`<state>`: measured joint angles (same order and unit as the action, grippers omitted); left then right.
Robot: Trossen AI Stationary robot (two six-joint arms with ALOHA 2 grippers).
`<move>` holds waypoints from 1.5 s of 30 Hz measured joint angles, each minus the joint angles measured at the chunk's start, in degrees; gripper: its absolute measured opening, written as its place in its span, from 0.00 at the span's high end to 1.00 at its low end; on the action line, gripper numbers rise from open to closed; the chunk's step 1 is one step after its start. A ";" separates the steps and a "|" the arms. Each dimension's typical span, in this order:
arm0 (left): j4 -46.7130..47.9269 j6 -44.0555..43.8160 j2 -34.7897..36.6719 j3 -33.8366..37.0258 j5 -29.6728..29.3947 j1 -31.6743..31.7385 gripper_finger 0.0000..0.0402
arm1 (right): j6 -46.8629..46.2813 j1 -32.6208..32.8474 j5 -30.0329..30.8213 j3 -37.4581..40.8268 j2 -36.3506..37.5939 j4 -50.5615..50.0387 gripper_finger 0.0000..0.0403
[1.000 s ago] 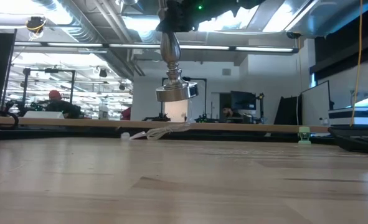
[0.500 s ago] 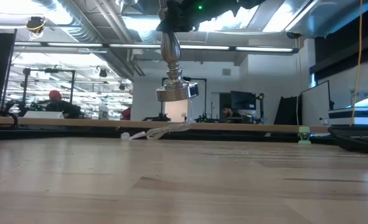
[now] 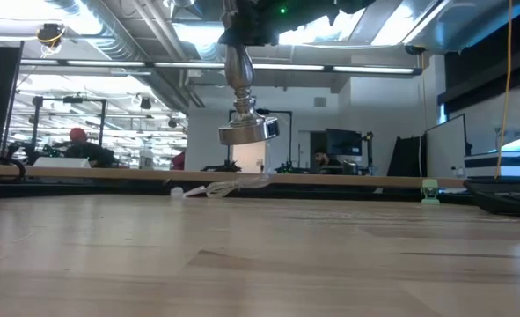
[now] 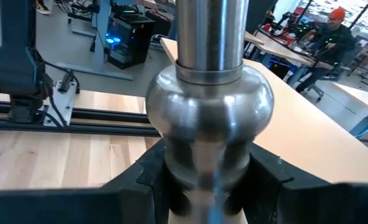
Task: Screw lightbulb
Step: Insert the white lightbulb on the silver lamp
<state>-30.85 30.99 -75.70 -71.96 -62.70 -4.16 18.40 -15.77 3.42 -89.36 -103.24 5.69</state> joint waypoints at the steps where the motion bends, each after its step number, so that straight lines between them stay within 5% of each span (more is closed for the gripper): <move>1: 0.53 -0.21 0.00 0.00 0.00 -0.03 0.66 | 0.01 0.04 -0.09 0.00 0.00 -0.17 0.66; 14: 11.20 -5.64 2.65 -0.14 2.95 -6.00 0.66 | -3.60 1.73 -21.34 0.10 1.05 -2.78 0.66; 23: 26.29 -18.91 5.27 -0.39 23.82 -6.29 0.66 | -8.78 4.13 -42.48 0.24 1.05 -4.00 0.66; 34: 27.57 -20.83 5.06 -0.28 49.55 -4.18 0.67 | -8.93 6.25 -58.18 0.26 1.05 -4.91 0.66; 40: 27.03 -19.87 4.92 -0.13 64.55 -1.29 0.67 | -9.19 7.23 -64.02 0.26 0.94 -5.63 0.66; 45: 26.29 -20.74 4.85 -0.01 66.19 -0.22 0.67 | -6.79 7.28 -59.44 0.26 0.85 -6.31 0.66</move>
<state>-4.56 10.24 -70.85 -71.97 3.49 -4.38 11.61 -8.49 -56.02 -89.10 -102.39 -0.62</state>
